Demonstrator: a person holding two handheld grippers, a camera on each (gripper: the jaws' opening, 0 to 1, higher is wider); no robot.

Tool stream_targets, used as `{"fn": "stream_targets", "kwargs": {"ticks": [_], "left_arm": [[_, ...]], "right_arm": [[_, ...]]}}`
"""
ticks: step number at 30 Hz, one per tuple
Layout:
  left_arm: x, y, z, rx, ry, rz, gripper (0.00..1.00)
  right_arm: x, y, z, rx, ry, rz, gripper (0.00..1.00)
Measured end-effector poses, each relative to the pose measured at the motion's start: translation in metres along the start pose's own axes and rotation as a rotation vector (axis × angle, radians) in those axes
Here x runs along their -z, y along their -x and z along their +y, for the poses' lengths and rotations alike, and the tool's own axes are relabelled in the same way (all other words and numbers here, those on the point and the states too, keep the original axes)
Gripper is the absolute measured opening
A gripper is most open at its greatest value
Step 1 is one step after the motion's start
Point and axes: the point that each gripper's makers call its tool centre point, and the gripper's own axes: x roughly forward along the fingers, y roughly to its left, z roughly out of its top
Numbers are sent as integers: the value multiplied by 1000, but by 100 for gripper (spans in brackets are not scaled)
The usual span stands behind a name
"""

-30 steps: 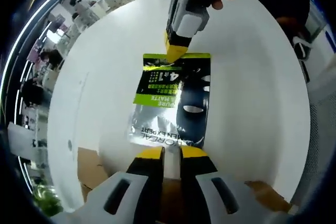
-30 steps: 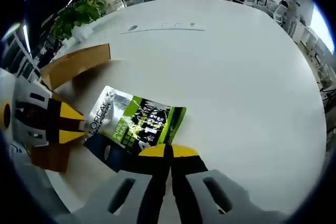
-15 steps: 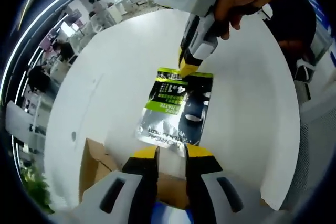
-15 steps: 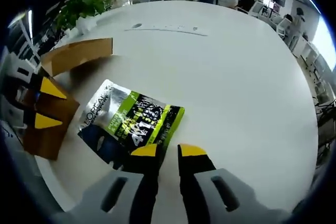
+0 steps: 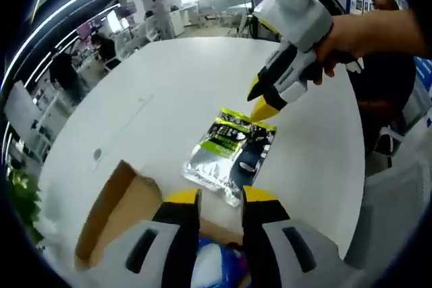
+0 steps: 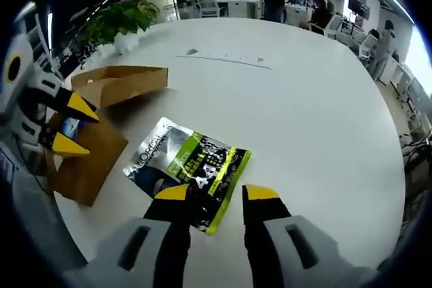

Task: Operate the shoe box by opening the lid, removing the specified soft item, and placing it in the target area until the item is outside and the box remains undamaged.

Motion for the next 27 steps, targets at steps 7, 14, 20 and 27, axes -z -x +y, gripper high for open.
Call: {"fn": "stream_targets", "kwargs": {"ticks": [7, 14, 20, 27], "left_arm": [[7, 20, 4, -14, 83, -44, 26], [19, 40, 12, -41, 145, -76, 30], [31, 59, 22, -70, 186, -96, 34], [47, 76, 36, -109, 242, -111, 35]], "right_arm": [[-12, 18, 21, -33, 3, -52, 33], [-24, 32, 50, -72, 36, -100, 39], [-29, 39, 75, -114, 49, -120, 40], [-32, 44, 105, -165, 59, -133, 43]]}}
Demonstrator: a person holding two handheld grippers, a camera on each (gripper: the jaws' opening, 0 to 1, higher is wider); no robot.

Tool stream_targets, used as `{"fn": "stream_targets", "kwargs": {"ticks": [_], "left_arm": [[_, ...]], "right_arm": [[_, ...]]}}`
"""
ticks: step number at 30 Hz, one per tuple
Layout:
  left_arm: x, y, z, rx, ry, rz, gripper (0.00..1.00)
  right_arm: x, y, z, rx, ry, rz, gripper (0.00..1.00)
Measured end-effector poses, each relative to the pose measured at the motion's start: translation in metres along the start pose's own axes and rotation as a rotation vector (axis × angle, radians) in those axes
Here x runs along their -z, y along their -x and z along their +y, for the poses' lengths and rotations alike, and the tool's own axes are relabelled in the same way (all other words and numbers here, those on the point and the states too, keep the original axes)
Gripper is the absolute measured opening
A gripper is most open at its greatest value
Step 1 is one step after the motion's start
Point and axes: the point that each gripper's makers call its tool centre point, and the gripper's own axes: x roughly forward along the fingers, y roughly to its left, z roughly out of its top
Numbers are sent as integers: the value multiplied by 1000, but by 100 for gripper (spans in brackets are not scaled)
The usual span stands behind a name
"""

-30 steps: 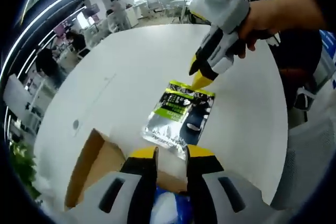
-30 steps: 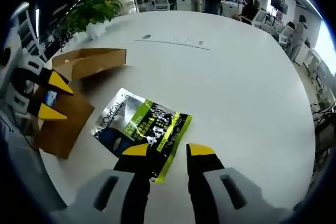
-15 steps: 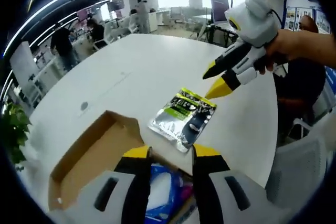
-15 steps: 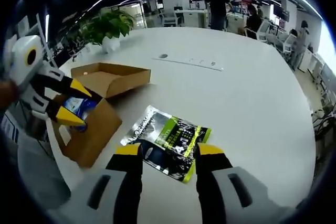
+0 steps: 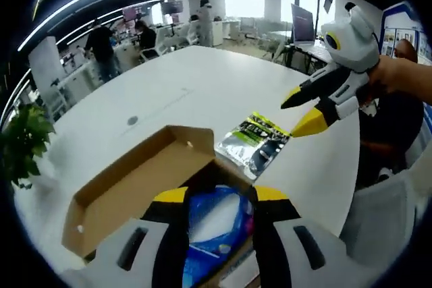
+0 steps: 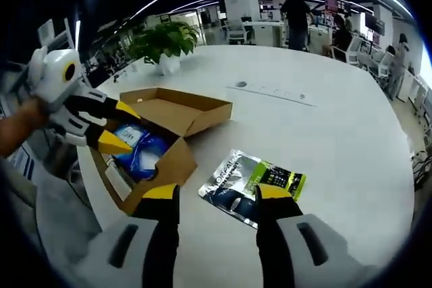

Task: Operate the shoe box by opening the lid, removing the specified soft item, and placing it in the target area until the item is outside and the box remains undamaged.

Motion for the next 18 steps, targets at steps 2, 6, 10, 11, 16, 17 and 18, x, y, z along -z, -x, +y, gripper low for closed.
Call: {"fn": "stream_targets", "kwargs": {"ticks": [2, 6, 10, 11, 16, 17, 18], "left_arm": [[4, 5, 5, -9, 11, -4, 35], [14, 14, 16, -27, 41, -7, 35], [25, 24, 25, -45, 64, -4, 36], [27, 26, 27, -49, 68, -5, 36], [38, 39, 38, -71, 90, -10, 36], [42, 42, 41, -77, 94, -9, 36], [43, 44, 44, -83, 97, -9, 36]], "right_arm": [[-1, -1, 6, -10, 3, -3, 43], [-1, -4, 22, -36, 8, -3, 43], [-2, -9, 36, -62, 16, -1, 44], [-3, -9, 38, -65, 16, -1, 44], [-8, -17, 57, -100, 24, -10, 44], [-9, -18, 60, -106, 26, -12, 44], [-10, -19, 63, -111, 27, -15, 44]]}}
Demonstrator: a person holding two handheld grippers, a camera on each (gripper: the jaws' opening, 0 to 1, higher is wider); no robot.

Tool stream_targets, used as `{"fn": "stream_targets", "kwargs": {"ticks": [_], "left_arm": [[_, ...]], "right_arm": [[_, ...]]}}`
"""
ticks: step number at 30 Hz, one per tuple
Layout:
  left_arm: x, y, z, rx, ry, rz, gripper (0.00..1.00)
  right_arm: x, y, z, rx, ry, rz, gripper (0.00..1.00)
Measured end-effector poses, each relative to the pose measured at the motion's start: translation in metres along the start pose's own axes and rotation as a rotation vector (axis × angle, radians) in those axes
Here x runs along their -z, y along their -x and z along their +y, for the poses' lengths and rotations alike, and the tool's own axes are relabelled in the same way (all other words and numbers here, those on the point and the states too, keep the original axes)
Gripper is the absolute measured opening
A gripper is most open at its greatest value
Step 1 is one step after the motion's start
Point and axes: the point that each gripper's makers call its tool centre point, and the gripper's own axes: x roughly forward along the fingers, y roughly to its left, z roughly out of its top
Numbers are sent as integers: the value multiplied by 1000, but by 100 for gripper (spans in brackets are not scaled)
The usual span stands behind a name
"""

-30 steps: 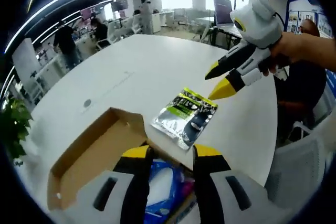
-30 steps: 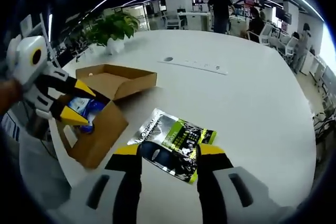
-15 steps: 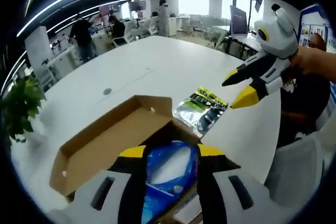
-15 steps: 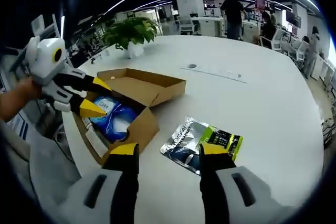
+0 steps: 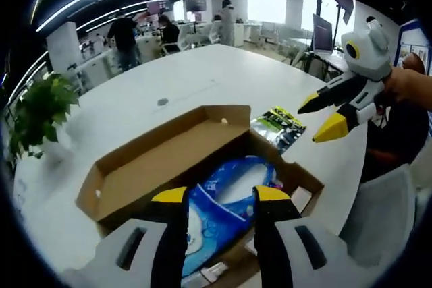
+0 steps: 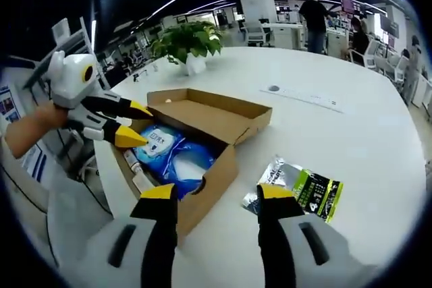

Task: Operate the shoe box by opening the lid, removing the specified soft item, and placing it in the target area until the item is outside and the box remains undamaged.

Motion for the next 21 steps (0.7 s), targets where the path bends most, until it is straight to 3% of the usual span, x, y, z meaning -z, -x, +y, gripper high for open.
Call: {"fn": "stream_targets", "kwargs": {"ticks": [21], "left_arm": [[47, 42, 55, -120, 92, -2, 35]], "right_arm": [[-14, -41, 54, -118, 46, -9, 42]]}}
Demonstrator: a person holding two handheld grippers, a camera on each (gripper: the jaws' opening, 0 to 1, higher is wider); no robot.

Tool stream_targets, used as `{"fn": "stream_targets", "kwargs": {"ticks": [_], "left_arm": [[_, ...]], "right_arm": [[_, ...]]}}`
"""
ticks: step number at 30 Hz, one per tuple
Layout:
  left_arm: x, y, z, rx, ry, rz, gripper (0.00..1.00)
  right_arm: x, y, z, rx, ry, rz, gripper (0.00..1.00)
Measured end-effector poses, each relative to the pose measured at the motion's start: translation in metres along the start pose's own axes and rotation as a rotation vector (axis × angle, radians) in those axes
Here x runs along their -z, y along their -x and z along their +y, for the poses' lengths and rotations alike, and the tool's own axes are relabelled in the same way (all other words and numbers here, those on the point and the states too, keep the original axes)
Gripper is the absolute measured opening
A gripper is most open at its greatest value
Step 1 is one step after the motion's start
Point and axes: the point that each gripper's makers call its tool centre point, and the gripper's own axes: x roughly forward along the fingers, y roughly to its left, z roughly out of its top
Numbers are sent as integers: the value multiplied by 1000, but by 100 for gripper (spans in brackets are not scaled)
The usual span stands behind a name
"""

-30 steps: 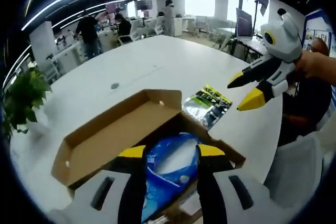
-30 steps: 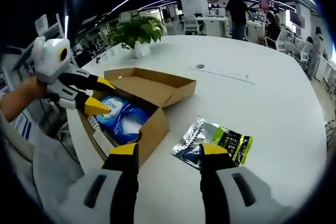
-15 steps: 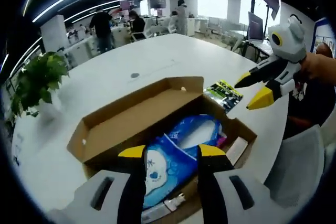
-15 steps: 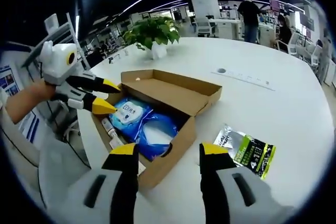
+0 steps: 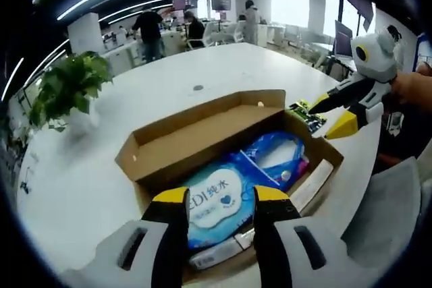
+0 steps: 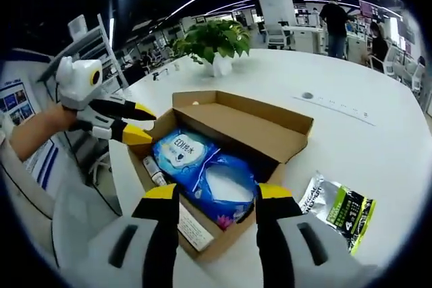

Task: Operate the shoe box by opening the lid, removing the specified soft item, and placing it in the target area until the item is outside and the box remains undamaged.

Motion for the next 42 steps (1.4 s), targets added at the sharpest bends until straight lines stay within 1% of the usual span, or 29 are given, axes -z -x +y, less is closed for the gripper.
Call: {"fn": "stream_targets", "kwargs": {"ticks": [6, 13, 18, 22, 28, 32, 34, 35, 38, 39, 42], "left_arm": [[11, 5, 10, -22, 22, 3, 35], [28, 14, 27, -66, 56, 12, 35], [39, 20, 39, -96, 81, 24, 34], [50, 22, 47, -122, 98, 40, 34], [68, 23, 53, -143, 139, 68, 31], [75, 23, 56, -150, 170, 75, 26], [78, 23, 55, -151, 185, 81, 22], [81, 23, 56, -152, 196, 86, 20], [86, 22, 57, -161, 203, 100, 10], [87, 22, 57, -162, 208, 105, 8], [90, 21, 57, -166, 227, 112, 9]], "right_arm": [[-1, -13, 7, -19, 11, 9, 42], [-3, -27, 15, -38, 28, 16, 41], [-1, -38, 21, -55, 41, 34, 40], [-2, -46, 25, -63, 45, 39, 40], [1, -59, 28, -67, 62, 56, 39], [1, -68, 29, -68, 66, 58, 39], [1, -73, 29, -67, 67, 61, 39], [1, -74, 29, -67, 68, 62, 39], [1, -80, 28, -67, 68, 64, 38], [0, -83, 28, -67, 69, 63, 38], [-2, -88, 26, -66, 70, 58, 38]]}}
